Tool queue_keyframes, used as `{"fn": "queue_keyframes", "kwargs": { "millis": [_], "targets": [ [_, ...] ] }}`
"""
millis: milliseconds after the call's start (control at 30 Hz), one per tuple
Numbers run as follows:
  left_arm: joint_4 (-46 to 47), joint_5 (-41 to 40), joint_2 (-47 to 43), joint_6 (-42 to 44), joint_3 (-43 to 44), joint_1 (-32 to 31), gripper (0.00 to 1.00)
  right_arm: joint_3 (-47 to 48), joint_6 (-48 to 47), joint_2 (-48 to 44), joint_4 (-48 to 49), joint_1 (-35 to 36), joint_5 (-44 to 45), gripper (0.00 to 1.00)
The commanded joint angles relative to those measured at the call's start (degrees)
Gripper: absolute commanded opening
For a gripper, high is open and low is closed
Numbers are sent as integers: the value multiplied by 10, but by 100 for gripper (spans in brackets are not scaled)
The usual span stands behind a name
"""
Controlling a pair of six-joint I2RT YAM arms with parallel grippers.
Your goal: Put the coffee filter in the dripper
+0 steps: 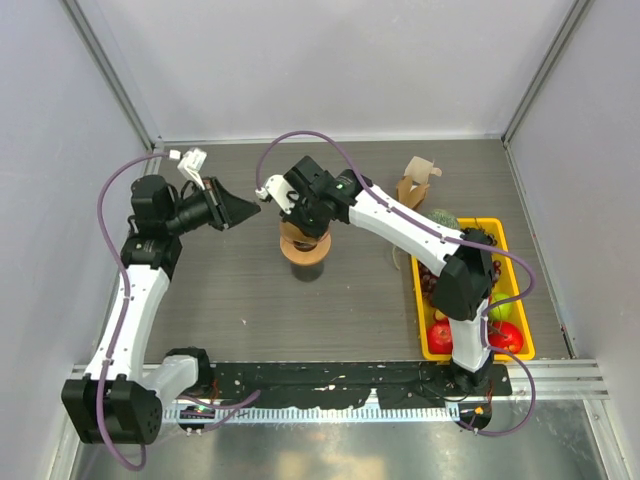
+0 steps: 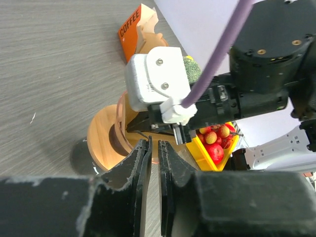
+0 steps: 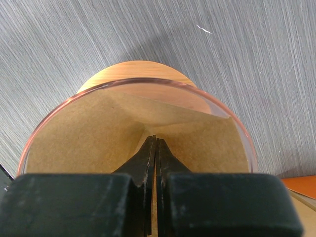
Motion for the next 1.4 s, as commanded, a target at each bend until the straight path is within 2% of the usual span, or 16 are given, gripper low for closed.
{"fn": "queue_keyframes", "kwargs": {
  "millis": [0,133,300,800,1133,1367],
  "targets": [
    [62,-7,8,-7,-9,-17,16,24,6,-35,5,3,0,5],
    [81,-19,22,-19,-28,-36,10,26,6,-34,4,3,5,5],
    [109,-8,50,-47,-34,-45,8,33,5,-40,4,3,8,6],
    [96,-12,59,-23,-36,-74,7,39,3,-73,2,-5,9,5],
    [33,-25,55,27,-17,-85,7,26,10,-130,2,-15,-3,5],
    [-86,-68,24,146,44,-84,8,10,33,-210,19,-69,-52,6]
  ]
}}
